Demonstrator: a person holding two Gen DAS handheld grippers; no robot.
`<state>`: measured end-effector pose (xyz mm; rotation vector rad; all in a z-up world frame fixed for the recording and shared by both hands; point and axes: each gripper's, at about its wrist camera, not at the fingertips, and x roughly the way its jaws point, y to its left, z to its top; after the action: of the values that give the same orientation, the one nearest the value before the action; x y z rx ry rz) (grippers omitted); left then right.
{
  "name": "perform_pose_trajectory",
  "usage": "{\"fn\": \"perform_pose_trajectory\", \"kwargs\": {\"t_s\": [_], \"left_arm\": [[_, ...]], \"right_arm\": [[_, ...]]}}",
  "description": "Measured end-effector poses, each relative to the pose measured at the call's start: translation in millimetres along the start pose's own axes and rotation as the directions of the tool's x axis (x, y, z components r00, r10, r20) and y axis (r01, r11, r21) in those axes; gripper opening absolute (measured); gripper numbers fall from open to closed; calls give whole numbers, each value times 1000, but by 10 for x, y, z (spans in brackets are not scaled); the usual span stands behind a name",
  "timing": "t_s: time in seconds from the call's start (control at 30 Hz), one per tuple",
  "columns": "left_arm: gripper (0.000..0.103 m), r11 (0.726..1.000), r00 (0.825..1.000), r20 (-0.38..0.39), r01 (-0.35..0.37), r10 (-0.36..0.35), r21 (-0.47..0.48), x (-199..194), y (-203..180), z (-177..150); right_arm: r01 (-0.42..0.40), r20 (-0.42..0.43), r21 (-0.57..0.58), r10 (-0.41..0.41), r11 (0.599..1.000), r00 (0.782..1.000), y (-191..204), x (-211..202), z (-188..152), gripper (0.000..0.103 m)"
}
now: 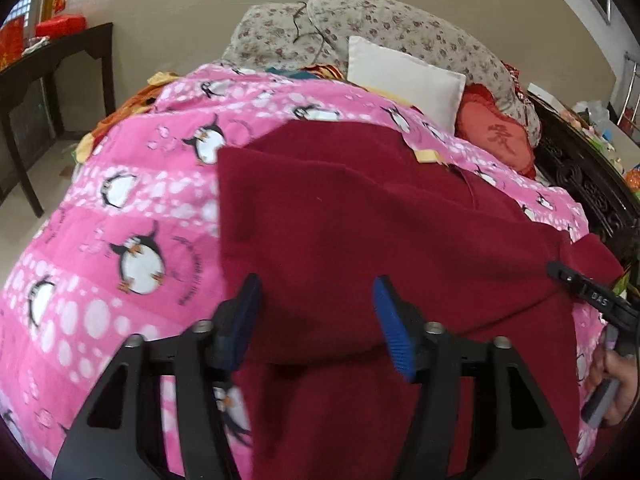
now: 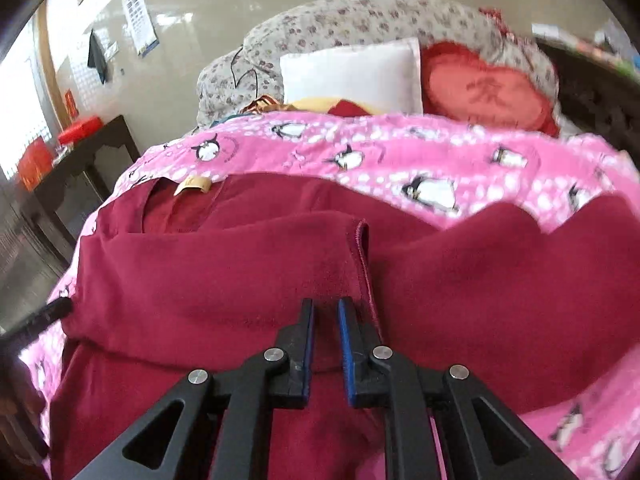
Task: Fold small clothes
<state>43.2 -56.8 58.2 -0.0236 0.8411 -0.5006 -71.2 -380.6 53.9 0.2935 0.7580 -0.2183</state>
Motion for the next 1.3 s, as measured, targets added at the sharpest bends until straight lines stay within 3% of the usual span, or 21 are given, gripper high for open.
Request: {"fn": "perform_pose_trajectory", "kwargs": {"t_s": [0.13, 0.2, 0.27, 0.4, 0.6, 0.7, 0.77, 0.8, 0.93, 1.0, 1.07, 1.1, 1.17, 1.3], "left_arm": [[67, 999, 999, -32, 43, -44, -29, 147, -61, -51], [67, 999, 998, -52, 33, -35, -37, 222, -86, -83], [67, 999, 999, -48, 20, -21, -31, 217, -130, -110], [67, 997, 995, -68, 73, -74, -8, 128, -309, -69], [67, 990, 987, -81, 140, -138, 24, 79, -661, -4], [67, 987, 982, -107, 160, -156, 33, 165, -835, -6], [67, 983, 976, -131, 180, -174, 38, 237, -955, -15], [67, 981, 974, -139, 188, -180, 40, 259, -1004, -21], [67, 977, 968, -171, 199, -185, 72, 333, -1198, -16], [67, 977, 969, -170, 194, -177, 89, 335, -1265, 16], [67, 977, 971, -166, 192, -175, 92, 351, -1299, 49], [67, 977, 970, -165, 193, -177, 89, 355, -1312, 67], [67, 977, 968, -167, 201, -186, 74, 375, -1321, 88], [67, 978, 967, -178, 199, -184, 67, 433, -1328, 63]], "right_arm": [[-81, -6, 39, 81, 996, 997, -114, -264, 13, 11], [-71, 26, 60, 70, 996, 997, -181, -429, -23, 16], [-36, 54, 75, 32, 997, 998, -295, -570, -63, 40], [-59, 41, 116, 55, 992, 998, -453, -664, -107, 41], [-35, 98, 200, 16, 979, 995, -830, -933, -281, 41], [-36, 155, 269, -6, 963, 988, -1132, -1082, -379, 49], [-65, 207, 364, -13, 929, 978, -1425, -1177, -451, 69], [-98, 229, 414, 1, 905, 973, -1571, -1199, -473, 73], [-256, 302, 562, 93, 786, 949, -2016, -1166, -518, 74], [-297, 325, 616, 107, 730, 940, -2169, -1118, -521, 74], [-354, 358, 673, 134, 649, 924, -2336, -1051, -556, 74], [-392, 385, 706, 144, 590, 911, -2432, -1013, -597, 74], [-421, 417, 739, 133, 527, 899, -2559, -978, -638, 74], [-415, 418, 790, 99, 450, 903, -2797, -868, -639, 75]]}}
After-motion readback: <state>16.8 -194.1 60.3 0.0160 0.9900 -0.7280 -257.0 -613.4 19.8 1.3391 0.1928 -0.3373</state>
